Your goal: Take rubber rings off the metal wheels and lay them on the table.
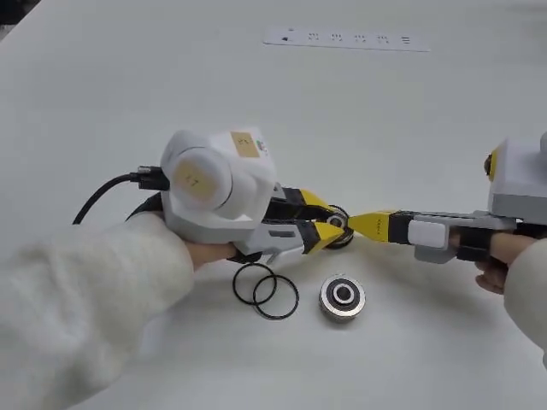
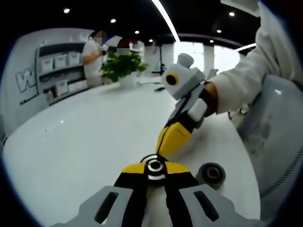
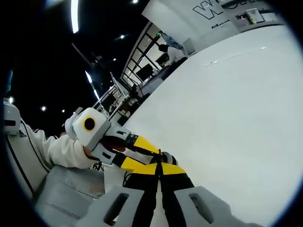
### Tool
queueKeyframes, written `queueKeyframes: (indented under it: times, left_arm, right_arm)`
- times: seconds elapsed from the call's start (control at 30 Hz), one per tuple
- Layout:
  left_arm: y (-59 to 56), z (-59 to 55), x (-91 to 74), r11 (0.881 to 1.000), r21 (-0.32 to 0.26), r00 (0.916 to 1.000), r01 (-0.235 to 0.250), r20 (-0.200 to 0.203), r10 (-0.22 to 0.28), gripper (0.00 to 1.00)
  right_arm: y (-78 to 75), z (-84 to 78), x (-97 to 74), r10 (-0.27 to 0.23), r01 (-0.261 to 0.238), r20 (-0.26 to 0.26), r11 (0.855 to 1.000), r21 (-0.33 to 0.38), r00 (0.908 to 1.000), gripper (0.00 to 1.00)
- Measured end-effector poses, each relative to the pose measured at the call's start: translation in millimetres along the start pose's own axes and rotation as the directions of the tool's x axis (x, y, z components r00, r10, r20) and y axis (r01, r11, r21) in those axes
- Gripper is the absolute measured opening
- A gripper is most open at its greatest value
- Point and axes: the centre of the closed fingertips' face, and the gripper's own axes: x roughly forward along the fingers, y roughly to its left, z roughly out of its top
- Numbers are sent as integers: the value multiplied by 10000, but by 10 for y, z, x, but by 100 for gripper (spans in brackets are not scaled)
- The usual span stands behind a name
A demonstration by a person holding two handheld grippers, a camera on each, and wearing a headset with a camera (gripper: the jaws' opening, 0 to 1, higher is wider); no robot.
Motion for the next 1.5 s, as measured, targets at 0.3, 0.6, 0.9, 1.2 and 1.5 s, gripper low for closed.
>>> queueKeyframes:
  times: [0.3, 0.6, 0.9, 1.2, 1.5]
  left_arm:
    - [67, -31, -38, 9999, -125, 9999, -67, -134, 66, 18]
    - [86, 76, -107, 9996, -192, 9998, -183, 5, 183, 23]
    - [131, 347, -366, 9990, -38, 9984, -439, 360, 440, 33]
    - [41, 608, -604, 9981, -304, 9960, -537, 694, 557, 50]
    - [-86, 668, -777, 9976, -521, 9959, -455, 758, 494, 66]
  right_arm:
    - [-2, 23, -6, -3, 3, 57, 10000, -27, 10000, 0]
    - [16, 90, -49, 77, -76, 305, 10000, -31, 9995, 0]
    - [95, 157, -124, 98, -95, 475, 9999, -59, 9988, 0]
    - [316, 256, -268, 243, -212, 752, 9989, -414, 9969, 0]
    - [523, 287, -372, 354, -291, 765, 9963, -811, 9964, 0]
